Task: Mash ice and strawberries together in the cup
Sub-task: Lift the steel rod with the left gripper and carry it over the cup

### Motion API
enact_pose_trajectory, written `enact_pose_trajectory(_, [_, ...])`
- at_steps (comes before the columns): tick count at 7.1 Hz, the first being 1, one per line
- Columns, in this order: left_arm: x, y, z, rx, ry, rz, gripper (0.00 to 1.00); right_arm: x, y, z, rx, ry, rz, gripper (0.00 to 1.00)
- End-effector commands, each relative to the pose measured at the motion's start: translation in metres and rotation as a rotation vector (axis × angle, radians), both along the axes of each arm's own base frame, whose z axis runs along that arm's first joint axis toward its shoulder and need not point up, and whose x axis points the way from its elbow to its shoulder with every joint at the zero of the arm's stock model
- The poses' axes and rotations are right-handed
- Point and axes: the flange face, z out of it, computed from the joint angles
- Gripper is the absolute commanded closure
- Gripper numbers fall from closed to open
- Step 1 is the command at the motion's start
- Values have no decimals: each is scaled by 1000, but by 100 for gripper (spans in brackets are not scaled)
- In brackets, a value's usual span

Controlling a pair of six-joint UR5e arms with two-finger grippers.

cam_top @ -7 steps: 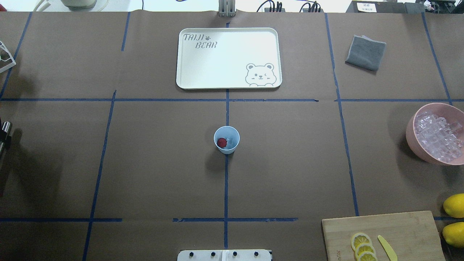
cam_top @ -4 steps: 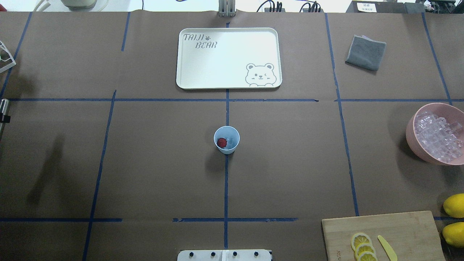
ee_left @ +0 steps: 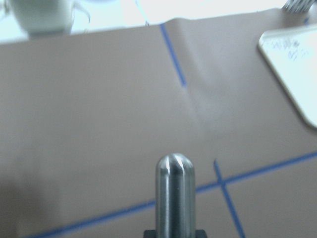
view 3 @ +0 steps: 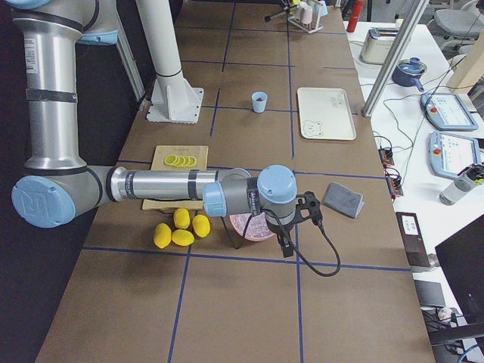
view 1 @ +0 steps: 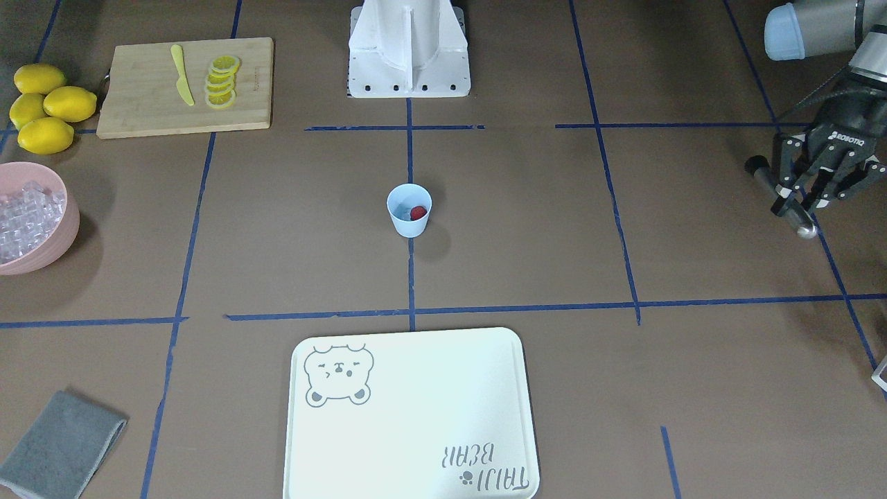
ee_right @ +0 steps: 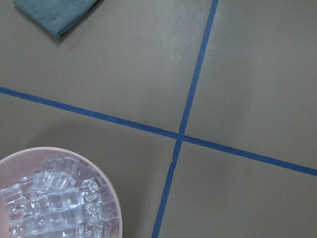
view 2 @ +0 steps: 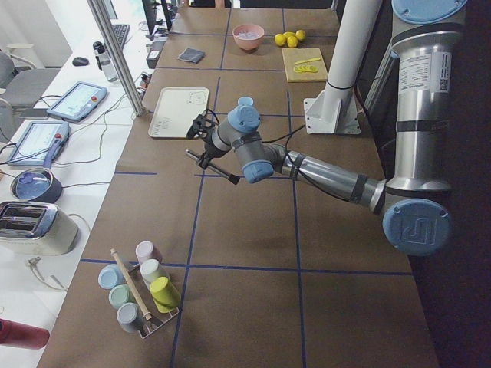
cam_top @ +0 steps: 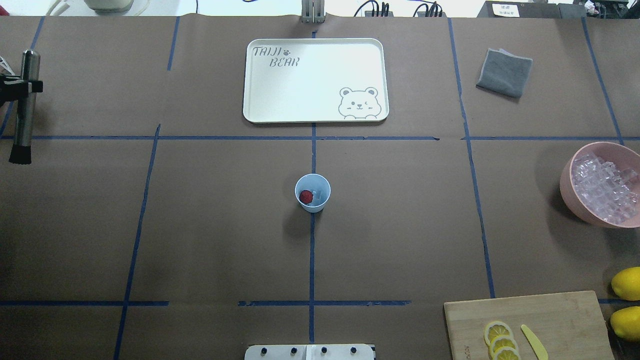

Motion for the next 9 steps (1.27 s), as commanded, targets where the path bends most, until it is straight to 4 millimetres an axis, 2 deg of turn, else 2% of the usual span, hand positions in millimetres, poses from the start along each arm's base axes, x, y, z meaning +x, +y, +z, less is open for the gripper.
enact_pose_trajectory(1, [8, -13, -63, 131, 44, -48, 100, -1, 20, 27, -88, -4, -1, 1])
enact_pose_trajectory(2, [16, -15, -84, 184, 75, -79, 100, -2, 27, 33, -116, -13, -2, 1])
enact_pose_trajectory(3, [37, -15, -110, 228, 159, -150, 100, -3, 26, 32, -126, -26, -3, 1])
enact_pose_trajectory(4, [74, 0, -126, 283, 240, -227, 100, -3, 22, 23, -142, -39, -3, 1])
enact_pose_trajectory(5, [122, 23, -132, 319, 310, -273, 100, -3, 20, 13, -139, -44, 0, 1])
enact_pose_trajectory(6, [171, 45, -148, 353, 388, -307, 100, -3, 14, 6, -156, -52, 29, 1])
enact_pose_trajectory(8, [251, 66, -172, 372, 511, -333, 100, -4, 15, 1, -156, -56, 36, 1])
enact_pose_trajectory(9, [289, 88, -176, 366, 562, -331, 100, -4, 14, 1, -152, -56, 36, 1])
